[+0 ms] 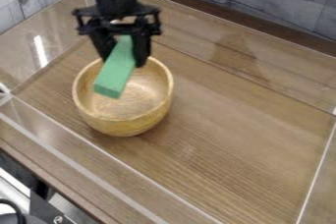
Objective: Move green object from inside the wooden bowl to the table next to it
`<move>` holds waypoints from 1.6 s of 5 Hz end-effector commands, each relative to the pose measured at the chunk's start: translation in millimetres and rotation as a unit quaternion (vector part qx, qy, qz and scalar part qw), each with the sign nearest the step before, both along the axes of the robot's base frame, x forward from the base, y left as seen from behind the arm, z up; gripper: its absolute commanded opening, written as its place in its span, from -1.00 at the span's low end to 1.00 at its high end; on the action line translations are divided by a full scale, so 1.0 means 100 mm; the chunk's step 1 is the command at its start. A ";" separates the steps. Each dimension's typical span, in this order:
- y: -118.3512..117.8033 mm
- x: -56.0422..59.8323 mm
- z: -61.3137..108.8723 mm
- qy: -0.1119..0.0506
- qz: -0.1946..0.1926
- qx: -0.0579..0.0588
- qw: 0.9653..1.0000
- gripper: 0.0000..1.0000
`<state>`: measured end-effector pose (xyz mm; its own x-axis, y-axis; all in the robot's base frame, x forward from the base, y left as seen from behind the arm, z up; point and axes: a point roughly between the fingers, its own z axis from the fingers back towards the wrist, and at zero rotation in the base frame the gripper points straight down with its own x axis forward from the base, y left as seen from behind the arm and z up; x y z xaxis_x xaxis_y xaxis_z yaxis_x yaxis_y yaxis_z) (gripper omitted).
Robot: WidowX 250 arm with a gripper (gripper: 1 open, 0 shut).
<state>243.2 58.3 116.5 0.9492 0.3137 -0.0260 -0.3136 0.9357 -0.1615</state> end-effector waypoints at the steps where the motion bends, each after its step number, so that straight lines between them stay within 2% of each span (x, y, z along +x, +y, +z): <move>1: -0.17 0.07 0.25 -0.034 0.014 0.011 0.999 -1.00; 2: -0.40 0.09 0.12 -0.035 -0.029 0.015 0.999 -1.00; 3: -0.54 0.06 -0.06 -0.034 -0.071 0.021 0.997 -1.00; 4: -0.67 0.12 -0.13 -0.034 -0.028 0.027 0.999 -1.00; 5: -0.69 0.14 -0.17 -0.033 0.025 0.032 0.999 -1.00; 8: -0.48 0.22 -0.14 -0.034 0.051 0.031 0.998 -1.00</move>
